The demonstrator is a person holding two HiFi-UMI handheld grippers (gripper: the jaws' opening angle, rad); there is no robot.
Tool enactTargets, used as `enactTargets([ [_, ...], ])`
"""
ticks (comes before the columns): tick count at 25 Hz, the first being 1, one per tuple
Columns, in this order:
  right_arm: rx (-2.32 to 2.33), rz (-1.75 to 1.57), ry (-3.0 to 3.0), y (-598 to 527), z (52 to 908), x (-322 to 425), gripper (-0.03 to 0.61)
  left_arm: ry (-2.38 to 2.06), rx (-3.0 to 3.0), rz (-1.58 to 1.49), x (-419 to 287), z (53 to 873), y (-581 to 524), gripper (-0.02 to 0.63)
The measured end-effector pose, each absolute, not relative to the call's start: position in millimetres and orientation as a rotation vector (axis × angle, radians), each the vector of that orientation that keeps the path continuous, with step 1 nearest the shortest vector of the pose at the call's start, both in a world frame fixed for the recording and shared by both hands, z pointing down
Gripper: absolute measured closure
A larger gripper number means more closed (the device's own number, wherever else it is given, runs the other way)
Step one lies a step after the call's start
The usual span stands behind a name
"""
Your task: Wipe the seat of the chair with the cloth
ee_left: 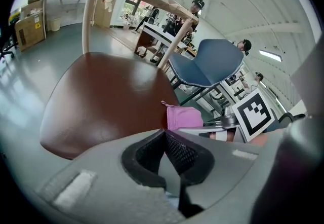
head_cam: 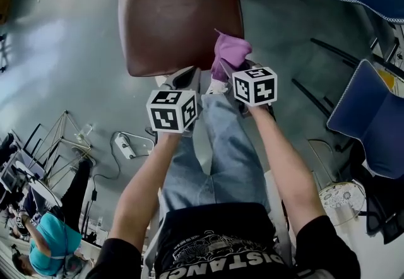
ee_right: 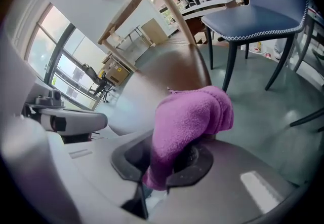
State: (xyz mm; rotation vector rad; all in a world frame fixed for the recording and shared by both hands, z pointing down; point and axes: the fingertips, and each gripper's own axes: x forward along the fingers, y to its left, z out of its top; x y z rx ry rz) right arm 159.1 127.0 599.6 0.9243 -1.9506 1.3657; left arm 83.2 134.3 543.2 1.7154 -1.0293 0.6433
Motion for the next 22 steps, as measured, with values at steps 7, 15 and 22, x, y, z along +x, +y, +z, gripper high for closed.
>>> enactTargets([
  [7,0.929,1.348,-1.898,119.1,592.8,195.2,0.518,-1.014,1.744,0.635,112.2,521.3,123.8,0.617],
  [15,0.948,1.325,-2.006,99.1,511.4,166.4,0.518,-1.056,1.797,0.604,109.7,447.6,101.0,0.617],
  [22,1.027,1.237,-2.147,65.8,412.9,142.0,0.518,-1.127,1.856,0.560,87.6,373.1,75.1,0.618],
])
